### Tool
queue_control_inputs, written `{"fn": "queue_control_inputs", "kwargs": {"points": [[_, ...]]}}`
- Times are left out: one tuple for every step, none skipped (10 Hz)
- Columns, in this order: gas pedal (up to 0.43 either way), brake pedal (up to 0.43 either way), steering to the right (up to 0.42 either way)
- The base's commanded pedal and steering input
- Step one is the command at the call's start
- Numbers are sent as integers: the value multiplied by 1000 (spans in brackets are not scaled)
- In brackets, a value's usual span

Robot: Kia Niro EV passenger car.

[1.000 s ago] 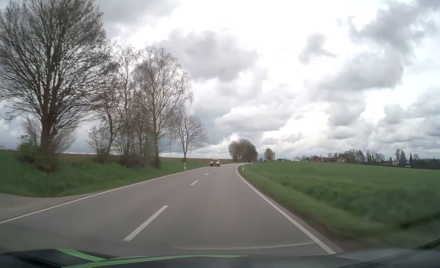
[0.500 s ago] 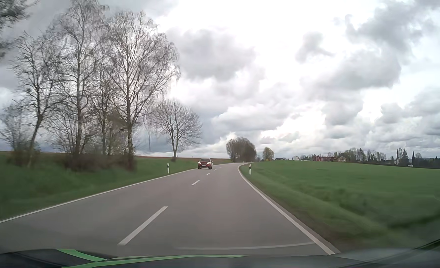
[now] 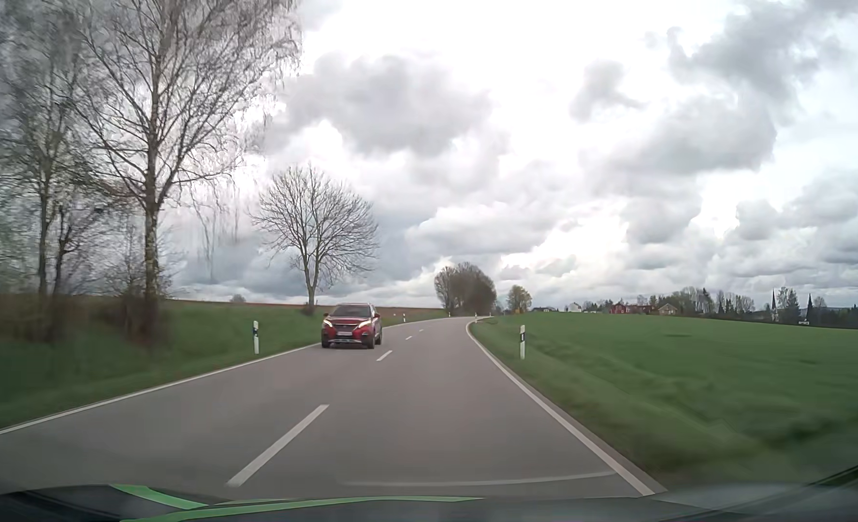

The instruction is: Follow the waypoints while adhering to traffic rules and regulations

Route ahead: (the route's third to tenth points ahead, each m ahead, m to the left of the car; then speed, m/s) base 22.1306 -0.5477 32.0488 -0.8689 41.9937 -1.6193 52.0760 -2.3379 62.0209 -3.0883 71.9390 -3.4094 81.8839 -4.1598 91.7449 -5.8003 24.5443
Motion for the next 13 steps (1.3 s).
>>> {"fn": "queue_control_inputs", "kwargs": {"points": [[248, 0, 9], [248, 0, 9], [248, 0, 9], [248, 0, 9], [248, 0, 9], [248, 0, 9], [248, 0, 9], [248, 0, 9], [240, 0, 9], [220, 0, 9], [197, 0, 8], [177, 0, 9], [169, 0, 8]]}}
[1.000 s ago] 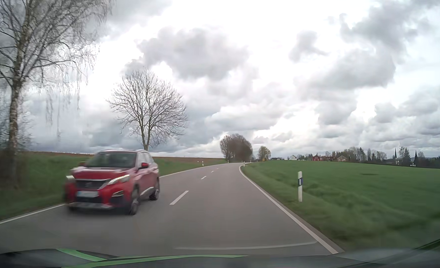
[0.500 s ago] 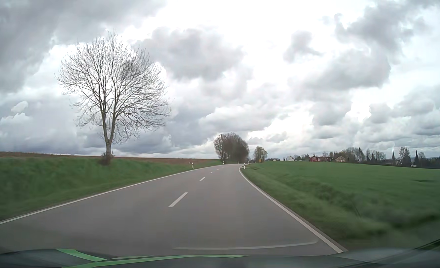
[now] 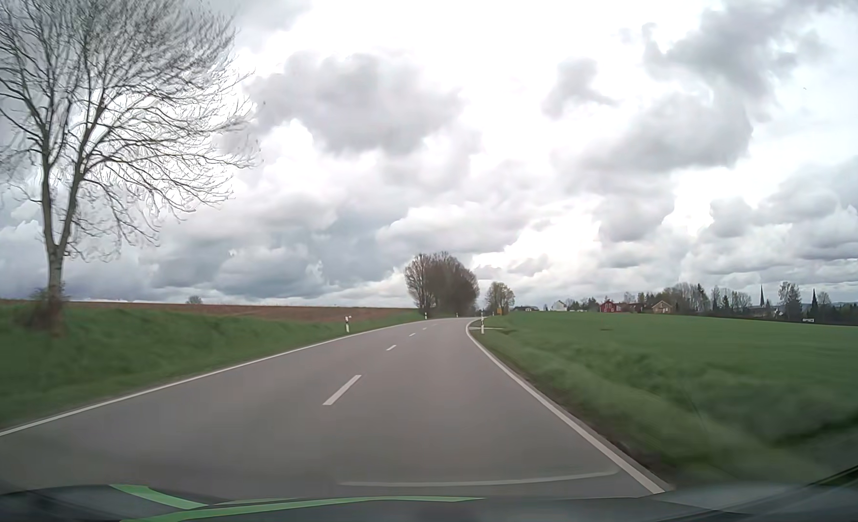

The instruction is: Follow the waypoints while adhering to traffic rules and regulations

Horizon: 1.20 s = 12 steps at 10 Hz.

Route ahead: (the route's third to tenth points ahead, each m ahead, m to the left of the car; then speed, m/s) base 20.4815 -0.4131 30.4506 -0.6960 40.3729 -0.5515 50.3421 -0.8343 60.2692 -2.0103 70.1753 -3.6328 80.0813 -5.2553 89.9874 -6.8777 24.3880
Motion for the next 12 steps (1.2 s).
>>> {"fn": "queue_control_inputs", "kwargs": {"points": [[157, 0, 8], [157, 0, 8], [157, 0, 7], [150, 0, 7], [150, 0, 7], [150, 0, 7], [150, 0, 7], [150, 0, 7], [150, 0, 8], [157, 0, 8], [157, 0, 9], [157, 0, 10]]}}
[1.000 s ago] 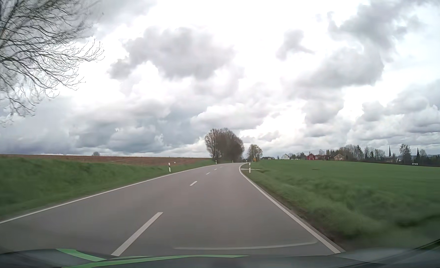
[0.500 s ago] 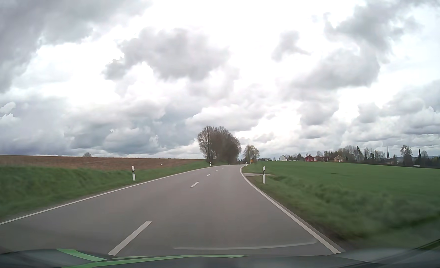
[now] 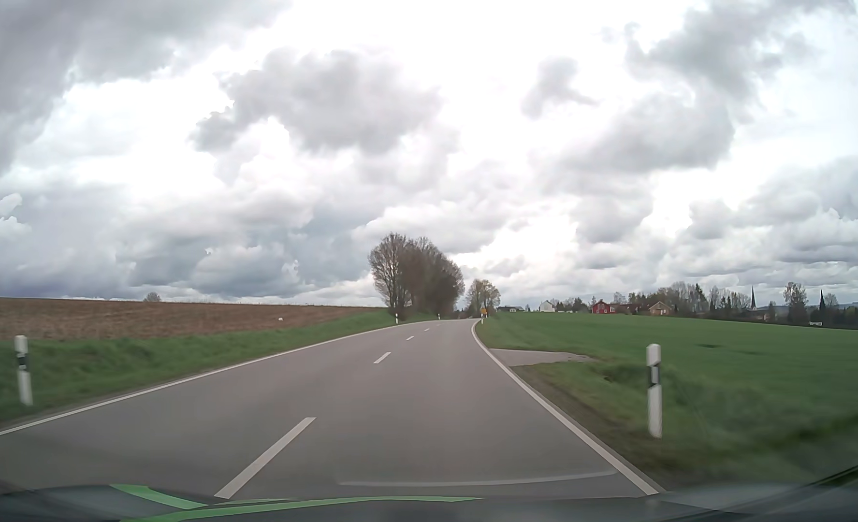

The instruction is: Follow the waypoints while adhering to traffic rules and regulations

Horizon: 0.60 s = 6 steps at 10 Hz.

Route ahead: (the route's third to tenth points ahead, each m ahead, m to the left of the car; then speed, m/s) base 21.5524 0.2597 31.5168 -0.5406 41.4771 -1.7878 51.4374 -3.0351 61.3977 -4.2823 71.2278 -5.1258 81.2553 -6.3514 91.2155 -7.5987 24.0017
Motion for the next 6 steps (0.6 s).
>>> {"fn": "queue_control_inputs", "kwargs": {"points": [[169, 0, 11], [169, 0, 11], [177, 0, 11], [197, 0, 11], [197, 0, 11], [209, 0, 11]]}}
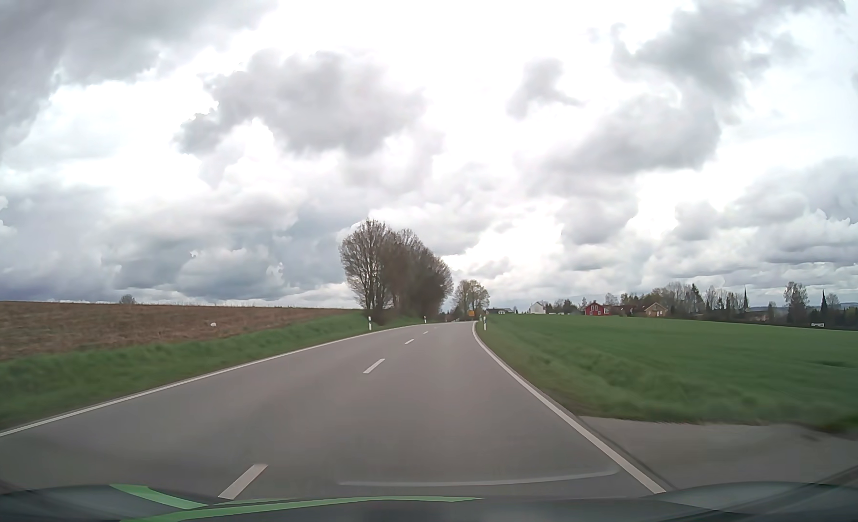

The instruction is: Follow the waypoints while adhering to traffic rules and regulations

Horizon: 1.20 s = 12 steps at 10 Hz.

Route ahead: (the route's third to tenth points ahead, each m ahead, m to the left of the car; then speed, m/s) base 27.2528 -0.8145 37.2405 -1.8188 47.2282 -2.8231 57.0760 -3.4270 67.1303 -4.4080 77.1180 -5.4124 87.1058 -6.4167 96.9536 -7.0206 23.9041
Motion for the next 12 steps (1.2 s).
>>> {"fn": "queue_control_inputs", "kwargs": {"points": [[209, 0, 11], [209, 0, 11], [209, 0, 11], [209, 0, 11], [197, 0, 11], [189, 0, 11], [189, 0, 11], [157, 0, 11], [150, 0, 10], [138, 0, 10], [118, 0, 10], [79, 0, 10]]}}
